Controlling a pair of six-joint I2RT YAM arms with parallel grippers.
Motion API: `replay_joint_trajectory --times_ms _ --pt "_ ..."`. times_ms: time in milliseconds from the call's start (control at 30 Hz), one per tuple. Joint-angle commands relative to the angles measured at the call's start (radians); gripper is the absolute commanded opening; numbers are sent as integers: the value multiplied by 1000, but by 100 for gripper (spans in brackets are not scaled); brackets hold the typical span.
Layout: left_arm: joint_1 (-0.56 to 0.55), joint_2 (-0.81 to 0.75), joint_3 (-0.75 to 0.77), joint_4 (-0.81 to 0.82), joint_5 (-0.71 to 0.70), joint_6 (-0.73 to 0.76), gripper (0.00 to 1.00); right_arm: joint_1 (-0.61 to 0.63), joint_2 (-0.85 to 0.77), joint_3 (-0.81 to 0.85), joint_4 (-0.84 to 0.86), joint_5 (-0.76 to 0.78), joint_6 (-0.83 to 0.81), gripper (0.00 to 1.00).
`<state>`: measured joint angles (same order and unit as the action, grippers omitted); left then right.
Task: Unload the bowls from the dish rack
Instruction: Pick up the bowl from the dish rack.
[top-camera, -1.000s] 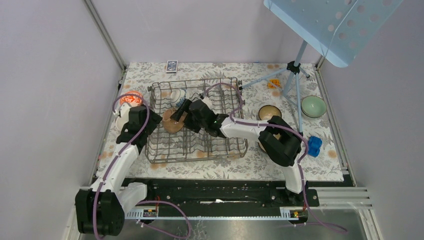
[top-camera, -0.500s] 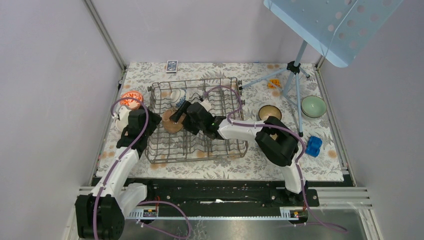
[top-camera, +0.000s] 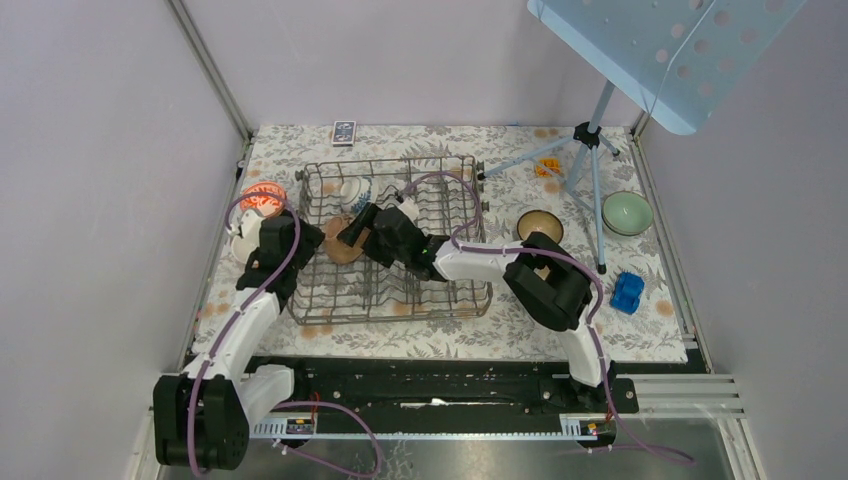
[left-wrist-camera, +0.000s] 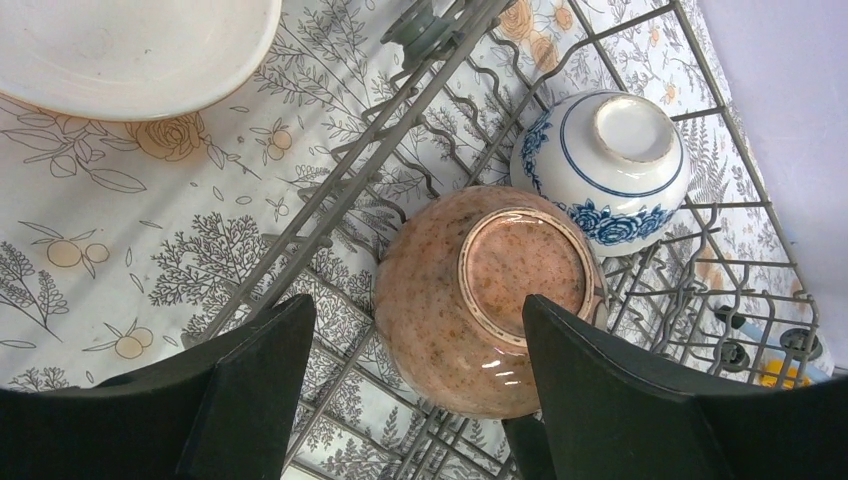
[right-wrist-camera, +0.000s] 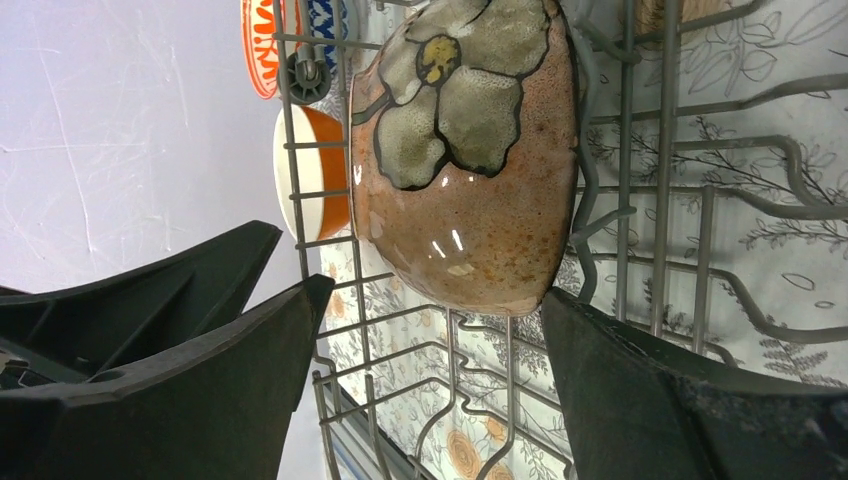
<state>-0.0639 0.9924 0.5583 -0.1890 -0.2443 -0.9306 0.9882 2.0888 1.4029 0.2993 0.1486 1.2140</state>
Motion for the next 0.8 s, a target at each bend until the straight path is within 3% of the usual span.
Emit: replay_joint_trajectory --times_ms 0,367,767 --pt "12 16 1 -45 -62 30 81 -2 54 -9 142 21 -53 90" --pt "12 72 39 -61 -83 71 81 -19 66 -30 292 -30 -109 87" --pt "12 112 44 -50 -77 70 81 -54 75 -17 351 -50 -119 75"
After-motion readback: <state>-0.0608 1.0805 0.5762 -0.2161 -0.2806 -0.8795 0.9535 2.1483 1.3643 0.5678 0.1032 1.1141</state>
